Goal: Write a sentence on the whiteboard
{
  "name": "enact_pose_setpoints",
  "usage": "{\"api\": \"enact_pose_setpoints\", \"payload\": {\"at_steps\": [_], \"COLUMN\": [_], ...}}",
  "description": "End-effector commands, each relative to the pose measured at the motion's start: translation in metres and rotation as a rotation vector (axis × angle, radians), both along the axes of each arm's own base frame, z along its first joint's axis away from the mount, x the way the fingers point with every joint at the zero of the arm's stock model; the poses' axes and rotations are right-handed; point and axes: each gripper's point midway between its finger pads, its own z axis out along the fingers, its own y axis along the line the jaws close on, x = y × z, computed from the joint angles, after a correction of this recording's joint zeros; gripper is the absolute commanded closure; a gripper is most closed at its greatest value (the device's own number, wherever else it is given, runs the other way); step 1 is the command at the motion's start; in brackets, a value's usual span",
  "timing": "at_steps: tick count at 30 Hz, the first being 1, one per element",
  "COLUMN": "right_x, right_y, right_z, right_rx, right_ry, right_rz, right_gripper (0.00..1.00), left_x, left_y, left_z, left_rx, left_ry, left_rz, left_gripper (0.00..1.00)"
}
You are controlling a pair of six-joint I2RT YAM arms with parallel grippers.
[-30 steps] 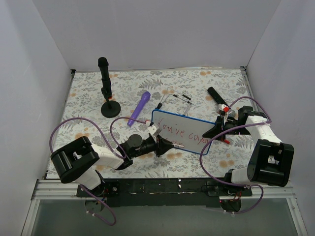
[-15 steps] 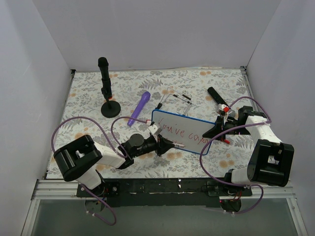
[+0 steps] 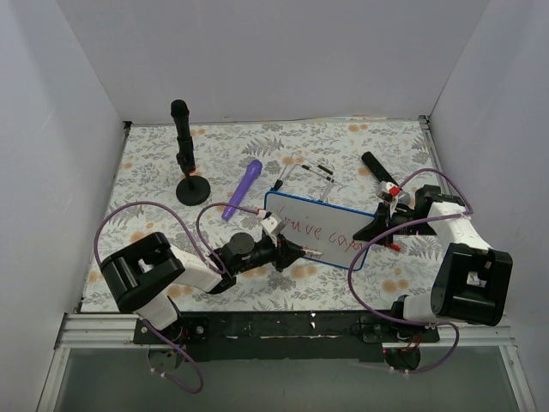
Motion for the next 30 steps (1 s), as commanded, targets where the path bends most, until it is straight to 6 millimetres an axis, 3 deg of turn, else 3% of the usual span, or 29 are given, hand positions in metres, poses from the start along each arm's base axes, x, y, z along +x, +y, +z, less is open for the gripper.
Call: {"api": "enact_pose_setpoints", "payload": {"at_steps": [1, 15, 21, 27, 30], "right_x": [-0.005, -0.004, -0.003, -0.002, -0.001], "right_y": [-0.004, -0.001, -0.002, -0.005, -0.006], "right_z": [-0.008, -0.012, -0.015, -0.021, -0.022], "right_rx": [-0.068, -0.065, -0.078, -0.115, -0.111], "right_ry": [-0.007, 0.013, 0.028, 0.016, 0.033], "right_rz": [0.014, 0.033, 0.036, 0.013, 0.017], "right_gripper": [0.99, 0.99, 0.99, 0.99, 0.99], "left_x": [0.009, 0.003, -0.011, -0.031, -0.035], "left_y": [-0.004, -0.013, 0.003, 0.022, 0.021], "left_z": [0.012, 0.008, -0.005, 0.004, 0.006], "left_rx": [-0.030, 0.001, 0.018, -0.056, -0.056], "left_ry": [-0.028, -0.034, 0.001, 0.006, -0.001], "left_rz": [0.024, -0.043, -0.050, -0.074, -0.096], "left_gripper": [1.00, 1.00, 1.00, 1.00, 1.00]}}
